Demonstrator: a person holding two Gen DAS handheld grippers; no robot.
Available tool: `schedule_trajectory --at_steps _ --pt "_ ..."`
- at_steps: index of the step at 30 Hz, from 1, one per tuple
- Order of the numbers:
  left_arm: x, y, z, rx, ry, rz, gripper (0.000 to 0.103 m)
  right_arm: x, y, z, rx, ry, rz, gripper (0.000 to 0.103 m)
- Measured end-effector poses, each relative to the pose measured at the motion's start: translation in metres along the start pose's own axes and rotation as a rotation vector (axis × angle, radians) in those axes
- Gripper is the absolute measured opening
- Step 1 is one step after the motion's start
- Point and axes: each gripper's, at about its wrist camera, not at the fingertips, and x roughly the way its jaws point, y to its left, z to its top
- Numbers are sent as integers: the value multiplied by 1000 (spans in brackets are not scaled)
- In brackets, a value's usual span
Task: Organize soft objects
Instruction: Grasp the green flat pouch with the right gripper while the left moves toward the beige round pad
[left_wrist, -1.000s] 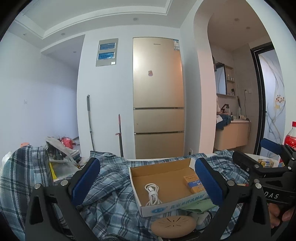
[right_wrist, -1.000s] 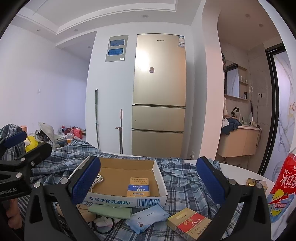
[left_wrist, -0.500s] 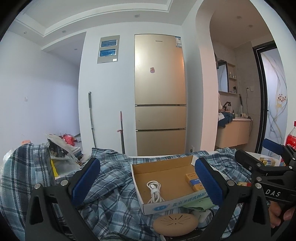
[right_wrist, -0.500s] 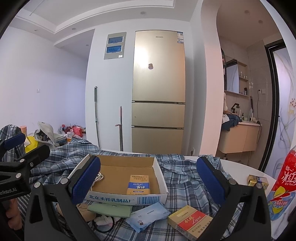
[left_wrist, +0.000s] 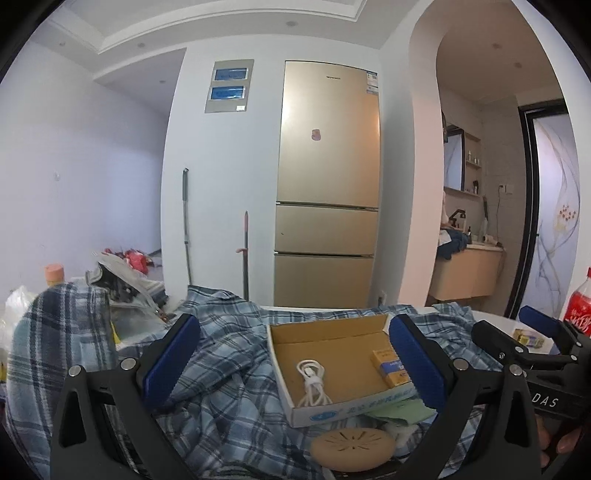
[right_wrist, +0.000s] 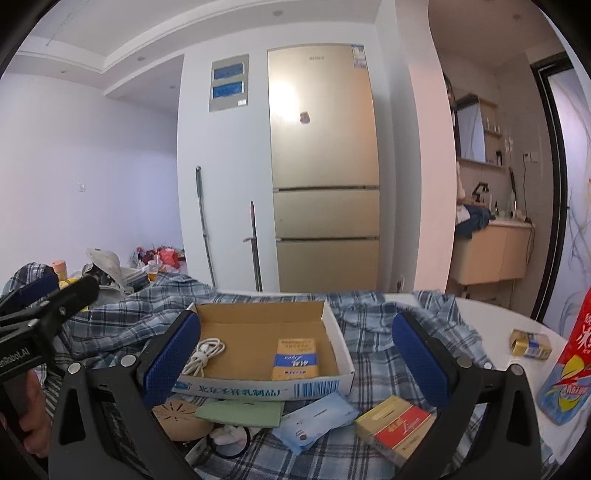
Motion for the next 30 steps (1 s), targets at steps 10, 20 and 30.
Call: schedule_trajectory --at_steps 10,20,30 --pt "14 -11 -12 55 92 46 103 27 18 -19 -78 149 -13 103" --pt "29 -5 -17 31 176 68 103 51 41 -38 -179 301 51 103" --pt "28 -10 -18 59 163 83 103 71 45 -51 -185 438 87 94"
